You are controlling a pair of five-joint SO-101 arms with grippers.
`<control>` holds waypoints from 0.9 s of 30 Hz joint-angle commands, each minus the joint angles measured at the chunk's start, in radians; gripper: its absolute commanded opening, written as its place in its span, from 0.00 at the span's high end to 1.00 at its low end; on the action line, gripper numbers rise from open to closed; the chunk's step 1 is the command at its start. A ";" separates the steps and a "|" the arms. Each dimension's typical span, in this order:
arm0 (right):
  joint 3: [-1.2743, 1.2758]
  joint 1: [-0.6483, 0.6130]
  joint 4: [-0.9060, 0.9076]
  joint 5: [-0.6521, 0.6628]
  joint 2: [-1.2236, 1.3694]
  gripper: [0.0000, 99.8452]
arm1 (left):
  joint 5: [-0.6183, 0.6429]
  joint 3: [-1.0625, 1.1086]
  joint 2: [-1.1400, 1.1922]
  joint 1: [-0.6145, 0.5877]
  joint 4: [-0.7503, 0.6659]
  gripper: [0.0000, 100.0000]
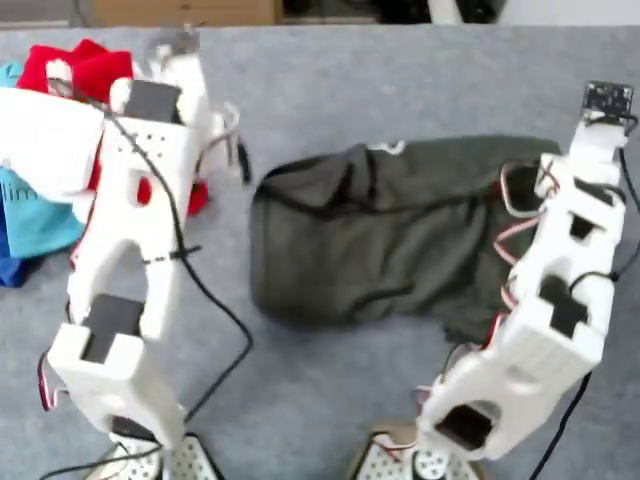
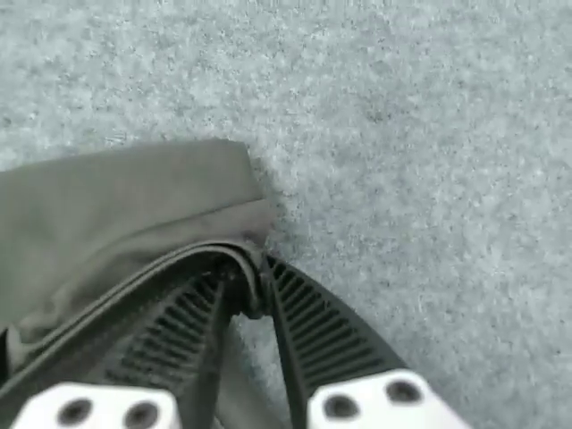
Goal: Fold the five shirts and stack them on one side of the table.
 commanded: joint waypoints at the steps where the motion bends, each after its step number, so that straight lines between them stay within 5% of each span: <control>1: -0.058 0.018 0.005 -0.006 -0.007 1.00 | -0.058 0.319 -0.077 -0.014 -0.061 0.77; 7: -0.058 0.018 0.005 -0.006 -0.005 1.00 | -0.058 0.793 -0.348 0.071 -0.331 0.77; 15: -0.058 0.012 0.005 -0.005 -0.005 1.00 | 0.058 1.122 -0.578 0.229 -0.600 0.76; 27: -0.056 0.008 0.006 -0.005 -0.004 1.00 | 0.290 1.154 -0.475 0.354 -0.990 0.77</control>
